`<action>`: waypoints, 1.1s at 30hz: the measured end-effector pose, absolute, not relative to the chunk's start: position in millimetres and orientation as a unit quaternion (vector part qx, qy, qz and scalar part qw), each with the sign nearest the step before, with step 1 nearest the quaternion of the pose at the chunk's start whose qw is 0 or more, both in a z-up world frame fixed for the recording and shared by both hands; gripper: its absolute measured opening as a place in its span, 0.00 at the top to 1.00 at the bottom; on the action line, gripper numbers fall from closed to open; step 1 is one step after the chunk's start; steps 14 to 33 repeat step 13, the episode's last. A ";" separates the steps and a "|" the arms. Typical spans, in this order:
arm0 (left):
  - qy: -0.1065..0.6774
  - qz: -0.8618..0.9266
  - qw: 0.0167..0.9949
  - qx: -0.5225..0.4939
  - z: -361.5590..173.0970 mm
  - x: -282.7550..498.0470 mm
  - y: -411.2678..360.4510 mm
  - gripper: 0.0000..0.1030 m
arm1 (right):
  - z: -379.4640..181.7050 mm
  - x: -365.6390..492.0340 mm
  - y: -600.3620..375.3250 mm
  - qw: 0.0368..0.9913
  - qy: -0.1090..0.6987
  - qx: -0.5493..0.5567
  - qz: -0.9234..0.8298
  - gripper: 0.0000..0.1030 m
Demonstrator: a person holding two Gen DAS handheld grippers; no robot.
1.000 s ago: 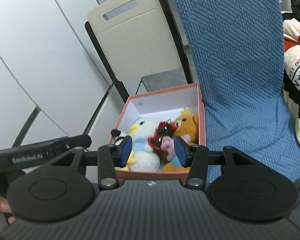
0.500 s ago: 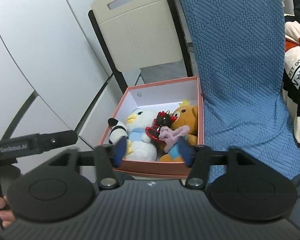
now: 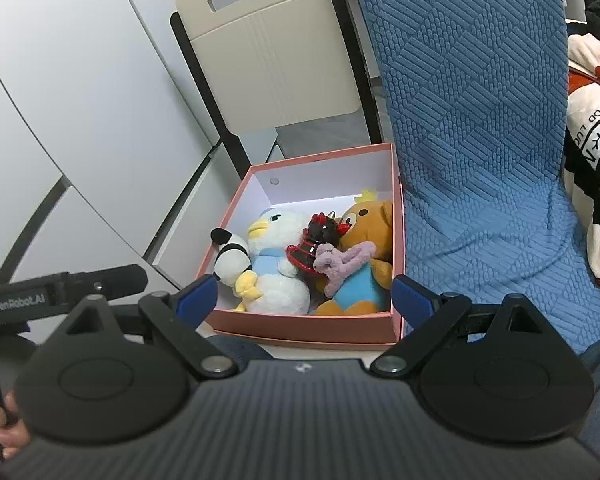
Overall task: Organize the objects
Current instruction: 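Open both tools and withdraw them upward from the pink box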
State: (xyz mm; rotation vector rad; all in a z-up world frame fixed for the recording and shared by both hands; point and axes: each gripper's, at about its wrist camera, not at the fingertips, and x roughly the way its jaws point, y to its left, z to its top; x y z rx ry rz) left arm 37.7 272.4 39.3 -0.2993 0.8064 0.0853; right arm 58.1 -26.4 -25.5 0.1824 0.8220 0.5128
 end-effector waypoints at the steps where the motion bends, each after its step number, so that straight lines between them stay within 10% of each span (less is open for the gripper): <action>1: 0.390 0.040 0.909 -0.144 39.7 38.0 272.6 0.00 | -25.2 58.1 -26.5 0.881 0.395 0.088 0.246 0.08; 33: 0.391 0.044 0.910 -0.129 40.2 41.1 270.1 0.00 | -27.2 59.3 -26.6 0.877 0.400 0.084 0.251 0.08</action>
